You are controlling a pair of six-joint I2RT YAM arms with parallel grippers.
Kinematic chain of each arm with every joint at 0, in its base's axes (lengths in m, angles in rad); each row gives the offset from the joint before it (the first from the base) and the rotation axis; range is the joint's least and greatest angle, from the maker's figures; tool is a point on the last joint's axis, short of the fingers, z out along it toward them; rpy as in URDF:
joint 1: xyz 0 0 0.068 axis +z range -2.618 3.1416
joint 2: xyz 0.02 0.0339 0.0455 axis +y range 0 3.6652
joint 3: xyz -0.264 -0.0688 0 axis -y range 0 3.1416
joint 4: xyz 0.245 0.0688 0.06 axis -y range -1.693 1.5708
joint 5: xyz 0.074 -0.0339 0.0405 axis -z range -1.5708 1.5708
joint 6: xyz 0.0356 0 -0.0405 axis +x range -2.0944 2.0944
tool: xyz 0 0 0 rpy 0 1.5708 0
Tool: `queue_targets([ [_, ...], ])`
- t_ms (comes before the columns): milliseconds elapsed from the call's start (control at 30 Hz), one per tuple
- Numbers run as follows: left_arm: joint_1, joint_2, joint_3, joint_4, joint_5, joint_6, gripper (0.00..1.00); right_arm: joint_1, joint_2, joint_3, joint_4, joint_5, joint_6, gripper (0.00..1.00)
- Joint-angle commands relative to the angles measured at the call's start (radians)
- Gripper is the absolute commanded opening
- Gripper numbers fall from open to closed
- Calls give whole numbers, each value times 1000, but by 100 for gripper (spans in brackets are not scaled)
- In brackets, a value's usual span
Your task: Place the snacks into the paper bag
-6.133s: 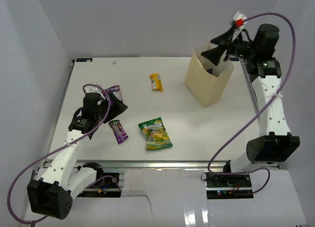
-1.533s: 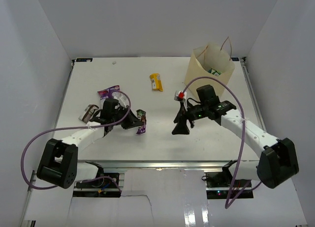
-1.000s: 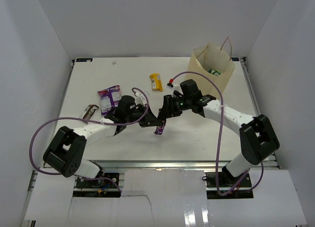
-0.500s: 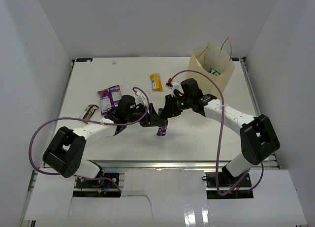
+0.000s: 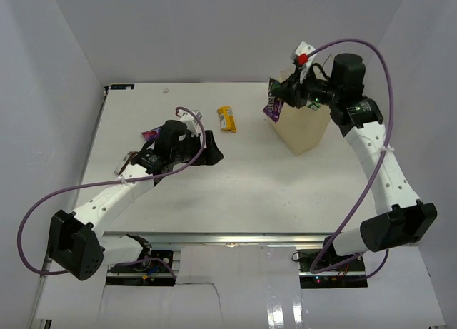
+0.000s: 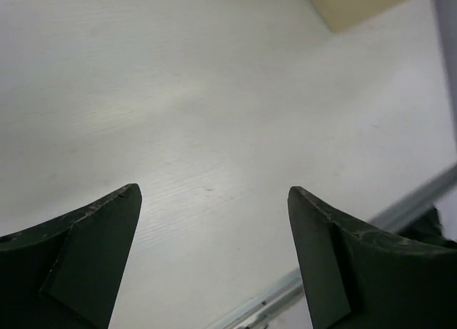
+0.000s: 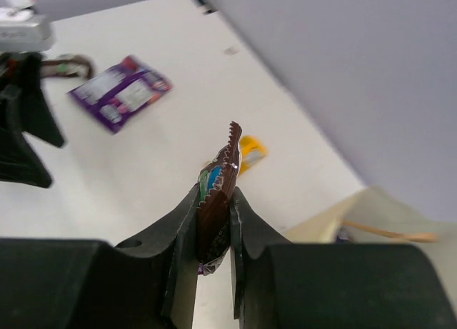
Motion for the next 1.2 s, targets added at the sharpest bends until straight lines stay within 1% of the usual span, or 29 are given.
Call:
queue_targets([
  [0,33,-30,43,-245,-365,94,94,-46,-34,115,35,127,-54,8],
  [67,62,-27,54,-330,-466,108,94,-88,-35,147,101,230,-25,8],
  [100,74,-27,65,-351,-560,130,94,-98,-32,156,118,270,-6,8],
  [133,96,-24,73,-396,-614,136,95,-117,-28,164,132,339,0,8],
  [200,125,5,100,-437,-703,151,95,-129,-17,157,185,429,20,8],
  [233,160,16,109,-459,-758,170,95,-137,-14,149,201,506,25,8],
  [300,195,42,122,-457,-798,196,96,-140,-6,111,243,577,28,8],
  [333,234,50,125,-436,-829,225,96,-140,-3,95,259,641,35,8],
  [400,283,65,123,-404,-840,260,97,-141,8,52,287,692,40,8],
  [533,350,102,90,-268,-852,357,98,-147,29,-14,327,755,51,8],
  [567,366,117,87,-252,-838,383,98,-149,38,-21,327,749,54,8],
  [600,381,134,87,-238,-829,394,98,-152,41,-29,327,743,55,10],
  [667,419,192,91,-204,-806,411,98,-158,46,-47,325,714,61,15],
  [700,432,212,96,-197,-798,415,97,-160,43,-54,324,708,60,21],
  [733,455,255,100,-175,-792,418,96,-160,41,-63,322,668,55,26],
  [767,465,277,117,-168,-774,420,93,-161,35,-64,311,655,45,30],
  [800,479,301,131,-166,-766,420,91,-161,32,-66,302,640,37,40],
  [867,516,379,186,-175,-752,415,86,-164,9,-75,275,577,14,48],
  [900,528,407,208,-184,-723,411,84,-167,0,-81,267,556,0,55],
  [967,542,473,244,-210,-691,408,81,-177,-35,-104,239,478,-20,64],
  [1000,576,490,270,-215,-670,408,78,-181,-47,-113,229,453,-40,69],
  [1033,588,505,278,-224,-660,409,77,-183,-58,-123,218,398,-52,73],
  [1067,594,533,283,-229,-653,411,75,-186,-78,-139,193,375,-63,78],
  [1133,610,553,294,-236,-624,414,70,-190,-95,-156,172,317,-78,82],
  [1167,614,567,295,-238,-619,414,69,-192,-110,-175,156,301,-83,84],
])
